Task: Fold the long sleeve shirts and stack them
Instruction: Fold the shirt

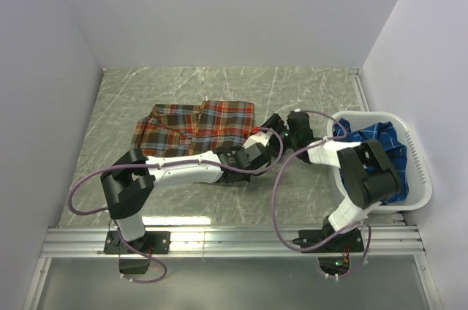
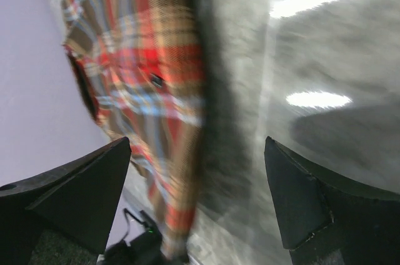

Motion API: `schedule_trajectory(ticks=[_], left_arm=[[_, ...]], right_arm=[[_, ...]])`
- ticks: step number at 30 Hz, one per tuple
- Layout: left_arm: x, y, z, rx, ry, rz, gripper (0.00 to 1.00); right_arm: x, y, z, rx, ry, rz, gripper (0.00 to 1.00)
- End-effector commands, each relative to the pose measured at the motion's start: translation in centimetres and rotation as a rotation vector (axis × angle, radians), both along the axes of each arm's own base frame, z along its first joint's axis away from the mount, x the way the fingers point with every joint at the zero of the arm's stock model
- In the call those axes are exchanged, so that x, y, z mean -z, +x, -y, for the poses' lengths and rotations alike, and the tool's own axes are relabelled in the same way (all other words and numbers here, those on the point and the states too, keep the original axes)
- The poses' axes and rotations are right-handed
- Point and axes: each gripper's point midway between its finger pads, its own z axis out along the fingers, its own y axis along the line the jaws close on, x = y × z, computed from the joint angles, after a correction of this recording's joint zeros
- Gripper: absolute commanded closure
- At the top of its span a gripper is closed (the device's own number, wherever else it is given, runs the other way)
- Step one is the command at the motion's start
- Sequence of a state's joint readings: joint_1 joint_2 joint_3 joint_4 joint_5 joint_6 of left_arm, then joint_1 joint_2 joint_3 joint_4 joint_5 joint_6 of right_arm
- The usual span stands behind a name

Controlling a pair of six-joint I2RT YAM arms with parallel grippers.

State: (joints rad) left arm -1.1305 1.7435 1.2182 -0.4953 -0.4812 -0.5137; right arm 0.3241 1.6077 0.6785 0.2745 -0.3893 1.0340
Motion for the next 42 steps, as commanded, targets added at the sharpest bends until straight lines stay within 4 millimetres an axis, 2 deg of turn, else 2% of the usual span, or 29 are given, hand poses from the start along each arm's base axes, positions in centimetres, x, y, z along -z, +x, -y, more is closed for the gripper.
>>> schedule_trajectory(ticks=[1,2,3,9,15,19,21,22,23,24,25,26,27,28,29,31,32,33,34,35,36,37,38,39,40,41,42], left_arm=[[-2.3,-0.1,2.2,0.018,-0.13,-0.039,0.97],[-2.4,0.0,2.4,0.019,-0.142,-0.044,0.97],[-2.5,0.1,2.4,0.016,-0.152,-0.049,0.96],[-3.7,0.9,3.3,0.01,-0.247,-0.089,0.94],[-5.5,1.1,5.1,0.042,-0.344,-0.122,0.92],[-6.0,0.8,6.1,0.062,-0.398,-0.154,0.88],[-5.7,0.5,6.3,0.073,-0.402,-0.173,0.84],[-5.7,0.5,6.2,0.07,-0.404,-0.178,0.76],[-5.8,0.5,6.2,0.07,-0.409,-0.179,0.71],[-6.1,0.4,6.0,0.077,-0.422,-0.184,0.66],[-6.4,0.4,5.9,0.08,-0.431,-0.183,0.54],[-6.9,0.8,5.8,0.077,-0.451,-0.177,0.48],[-7.5,0.8,5.4,0.075,-0.469,-0.176,0.41],[-7.9,0.7,5.2,0.076,-0.488,-0.186,0.27],[-8.3,1.3,4.7,0.065,-0.508,-0.185,0.23],[-9.4,1.4,3.7,0.053,-0.546,-0.187,0.15],[-9.4,2.3,2.6,0.021,-0.553,-0.188,0.15],[-10.5,2.5,1.8,0.013,-0.579,-0.175,0.14],[-11.0,2.6,1.2,0.002,-0.597,-0.183,0.14],[-10.9,3.6,-0.5,-0.043,-0.603,-0.179,0.14],[-12.0,3.9,-1.7,-0.065,-0.629,-0.163,0.14],[-12.2,4.4,-2.9,-0.096,-0.632,-0.152,0.15],[-12.4,5.6,-5.4,-0.162,-0.633,-0.118,0.15],[-12.2,6.1,-6.8,-0.195,-0.62,-0.102,0.16],[-11.3,6.9,-9.1,-0.257,-0.6,-0.091,0.16],[-11.4,7.3,-10.5,-0.291,-0.598,-0.07,0.16],[-10.8,7.9,-12.0,-0.345,-0.574,-0.048,0.17]], right_arm=[[-3.2,2.8,-3.1,-0.014,0.133,0.104,0.07],[-3.4,3.1,-3.8,-0.025,0.15,0.106,0.07],[-2.5,3.2,-4.1,-0.035,0.15,0.083,0.09],[-0.8,3.3,-6.6,-0.076,0.13,0.049,0.14],[0.7,3.5,-6.8,-0.081,0.102,0.042,0.22],[1.3,3.9,-6.7,-0.092,0.075,0.05,0.35],[1.3,4.2,-6.7,-0.097,0.062,0.055,0.46],[1.4,4.2,-6.6,-0.105,0.046,0.063,0.51],[1.0,4.6,-6.5,-0.108,0.041,0.077,0.62],[1.2,4.5,-6.3,-0.122,0.016,0.08,0.68],[1.0,4.9,-6.0,-0.123,0.004,0.088,0.74],[0.9,4.9,-5.9,-0.132,-0.007,0.093,0.85],[1.3,4.8,-5.5,-0.141,-0.029,0.074,0.88],[0.9,5.4,-5.1,-0.161,-0.052,0.101,0.92],[0.9,5.5,-4.9,-0.181,-0.066,0.099,0.96],[1.7,5.0,-4.3,-0.242,-0.128,0.073,0.99],[1.5,5.3,-3.7,-0.253,-0.154,0.059,1.0],[1.5,5.4,-3.2,-0.293,-0.193,0.087,1.0],[0.7,6.3,-2.9,-0.296,-0.221,0.12,1.0],[0.8,5.7,-2.1,-0.314,-0.259,0.089,1.0],[0.5,6.0,-1.4,-0.358,-0.313,0.123,1.0],[-0.8,7.3,-1.0,-0.356,-0.362,0.16,1.0],[-0.6,6.7,-0.2,-0.38,-0.412,0.123,1.0],[-0.9,7.0,0.4,-0.419,-0.472,0.151,1.0],[-2.2,8.3,0.9,-0.408,-0.521,0.182,1.0],[-2.1,7.7,1.4,-0.435,-0.556,0.145,1.0],[-2.5,8.0,1.7,-0.466,-0.593,0.162,1.0]])
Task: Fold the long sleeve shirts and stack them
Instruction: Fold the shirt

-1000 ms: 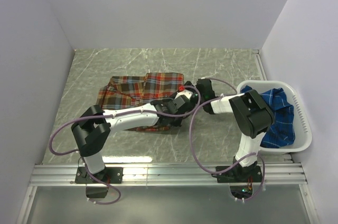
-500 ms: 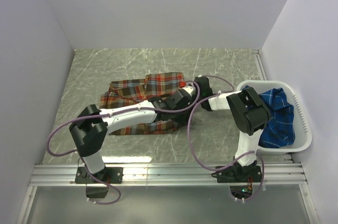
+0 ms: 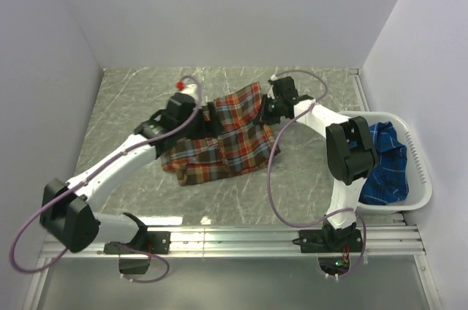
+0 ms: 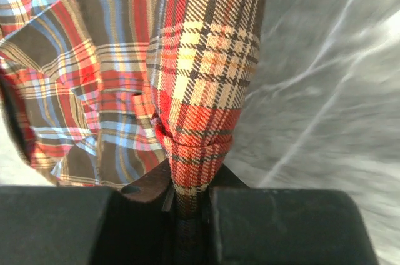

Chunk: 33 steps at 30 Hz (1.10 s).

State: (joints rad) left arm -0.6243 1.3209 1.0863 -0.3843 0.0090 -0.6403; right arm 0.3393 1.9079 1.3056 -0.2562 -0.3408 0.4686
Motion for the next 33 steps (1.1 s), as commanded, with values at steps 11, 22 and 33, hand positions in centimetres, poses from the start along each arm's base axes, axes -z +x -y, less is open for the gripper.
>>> schedule_trajectory(ticks=[11,22,33], left_arm=[[10.5,1.4,-11.0,-0.351,-0.126,-0.312,0.26],[13.8,1.8,-9.2,-0.382,-0.235,-0.437,0.41],[15.3,1.1,-9.8,-0.426,-0.221,-0.468,0.68]], right_arm=[[-6.2,2.9,3.4,-0.232,-0.56,0.16,1.0],[-9.5,2.6,1.8,-0.217,-0.981,0.303,1.0],[-11.9,0.6,-3.5,-0.278,-1.124,0.427,0.98]])
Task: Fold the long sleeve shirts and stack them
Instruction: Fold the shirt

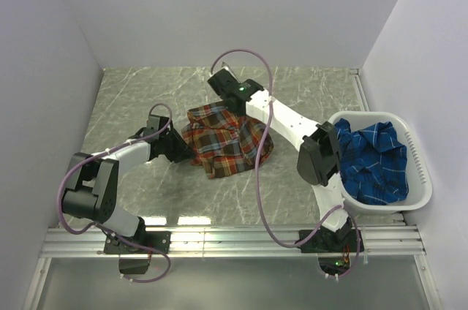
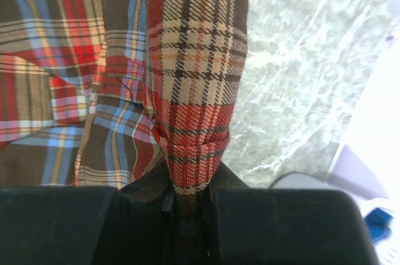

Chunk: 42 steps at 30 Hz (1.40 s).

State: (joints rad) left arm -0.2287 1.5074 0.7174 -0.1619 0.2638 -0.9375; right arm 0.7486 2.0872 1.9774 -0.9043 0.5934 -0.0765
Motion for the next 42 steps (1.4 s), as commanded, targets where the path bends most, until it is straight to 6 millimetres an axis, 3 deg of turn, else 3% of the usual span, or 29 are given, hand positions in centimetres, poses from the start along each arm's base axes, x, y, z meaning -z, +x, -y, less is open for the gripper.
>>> schedule_trajectory(ticks=[1,11,16,28,29,30,33,35,38,39,41,42], left_arm=[[-0.7,0.4,-0.1,-0.02,-0.004,0.037,0.68],[-0.3,-0.4,0.3,-0.019,-0.049,0.045,0.68],[-0.2,-0.7,0.3,-0.022,-0.055,0.045,0.68],[0.1,-1.4,0.5,-0.018,-0.078,0.046,0.7],[0.1,-1.5,0.4,-0.02,-0.075,0.044,0.7],[0.0,-1.4,0.4,-0.022,-0.076,0.05,0.7],[-0.2,-1.3,0.4,-0.025,-0.078,0.055,0.7],[-0.3,-1.3,0.3,-0.029,-0.07,0.058,0.69],[-0.5,-1.3,0.1,-0.039,-0.065,0.063,0.68],[-0.6,-1.3,0.1,-0.042,-0.064,0.064,0.68],[-0.9,-1.3,-0.1,-0.052,-0.058,0.068,0.66],[-1.2,-1.1,-0.2,-0.056,-0.055,0.075,0.65]], right_arm=[[-1.8,-0.4,-2.0,-0.024,-0.086,0.082,0.97],[1.5,-2.8,-7.1,-0.107,-0.135,0.036,0.89],[2.2,-4.2,-10.6,-0.143,-0.054,0.017,0.84],[2.4,-4.2,-14.2,-0.016,0.24,0.035,0.83],[2.9,-4.5,-14.3,-0.018,0.249,0.02,0.81],[3.1,-4.6,-14.6,-0.022,0.266,0.011,0.73],[3.8,-5.6,-16.0,-0.05,0.33,-0.06,0.59],[4.0,-6.3,-16.9,-0.061,0.381,-0.104,0.55],[3.2,-7.4,-18.2,-0.088,0.476,-0.148,0.52],[1.5,-7.7,-18.4,-0.105,0.52,-0.144,0.51],[0.6,-8.8,-19.4,-0.148,0.591,-0.179,0.5],[-1.3,-9.1,-19.4,-0.16,0.629,-0.165,0.5]])
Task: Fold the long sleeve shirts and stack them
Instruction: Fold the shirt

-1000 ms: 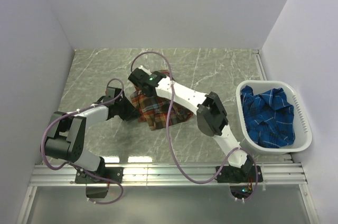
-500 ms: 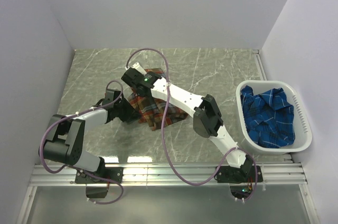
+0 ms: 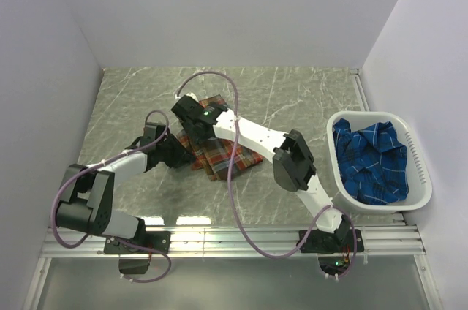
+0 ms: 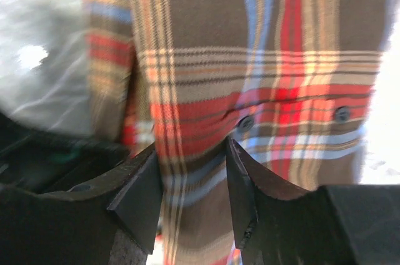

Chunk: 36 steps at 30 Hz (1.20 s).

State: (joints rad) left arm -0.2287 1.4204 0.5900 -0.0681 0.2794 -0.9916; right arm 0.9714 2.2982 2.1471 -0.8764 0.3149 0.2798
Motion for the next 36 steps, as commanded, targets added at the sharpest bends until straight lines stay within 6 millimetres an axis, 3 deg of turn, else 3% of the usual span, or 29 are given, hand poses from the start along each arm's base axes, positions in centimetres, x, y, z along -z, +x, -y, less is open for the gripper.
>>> schedule_trajectory(ticks=[1,2,3,4,5,6,7,8,10,11,14,15,18,21,24,28,32,36], left_arm=[[-1.9,0.7,-0.2,-0.028,-0.002,0.058,0.65],[-2.0,0.5,-0.4,-0.03,0.006,0.052,0.64],[-2.4,0.7,-0.6,-0.038,0.018,0.065,0.62],[-3.0,0.6,-0.9,-0.044,0.026,0.072,0.6],[-3.4,0.6,-1.0,-0.047,0.033,0.079,0.58],[-4.0,0.8,-1.3,-0.055,0.043,0.095,0.54],[-4.8,0.9,-1.6,-0.064,0.044,0.114,0.52],[-4.9,0.5,-1.7,-0.063,0.053,0.108,0.48],[-6.5,0.8,-2.2,-0.072,0.061,0.142,0.43],[-7.0,0.8,-2.3,-0.069,0.068,0.152,0.41],[-8.9,1.3,-2.4,-0.061,0.074,0.194,0.31],[-10.0,1.8,-2.1,-0.055,0.06,0.224,0.3],[-11.0,3.0,-1.0,-0.012,0.023,0.242,0.23],[-11.1,4.7,0.0,0.016,-0.005,0.254,0.2],[-10.6,6.7,0.2,0.014,0.006,0.263,0.21],[-8.4,9.2,0.2,0.009,0.043,0.239,0.26],[-8.1,11.6,0.2,0.017,0.088,0.27,0.44],[-10.1,13.5,0.5,0.063,0.113,0.362,0.62]], right_arm=[[-8.9,-1.1,-2.6,-0.037,0.29,0.046,0.5],[-8.5,-1.4,-2.0,-0.032,0.284,0.04,0.5],[-10.5,-1.6,-1.4,-0.027,0.324,0.057,0.5],[-11.3,-1.0,-0.8,-0.001,0.363,0.066,0.51],[-10.1,-1.3,0.2,0.012,0.356,0.036,0.51],[-12.0,-1.4,1.1,0.02,0.407,0.049,0.51],[-12.6,-1.7,1.0,0.014,0.463,0.029,0.5],[-12.4,-1.6,3.0,0.042,0.473,0.017,0.51],[-12.5,-1.9,3.8,0.048,0.529,-0.003,0.51],[-11.7,-2.0,5.5,0.078,0.524,-0.013,0.52],[-10.0,-2.5,7.7,0.113,0.543,-0.049,0.53],[-9.4,-2.7,8.1,0.119,0.545,-0.059,0.53],[-7.9,-3.3,9.3,0.134,0.578,-0.085,0.53],[-6.6,-3.8,9.8,0.143,0.616,-0.105,0.52],[-5.0,-4.2,10.2,0.152,0.636,-0.13,0.5],[-2.9,-4.9,10.3,0.152,0.631,-0.181,0.5],[-0.5,-6.1,10.3,0.15,0.602,-0.268,0.5],[0.7,-7.2,10.3,0.138,0.59,-0.328,0.51]])
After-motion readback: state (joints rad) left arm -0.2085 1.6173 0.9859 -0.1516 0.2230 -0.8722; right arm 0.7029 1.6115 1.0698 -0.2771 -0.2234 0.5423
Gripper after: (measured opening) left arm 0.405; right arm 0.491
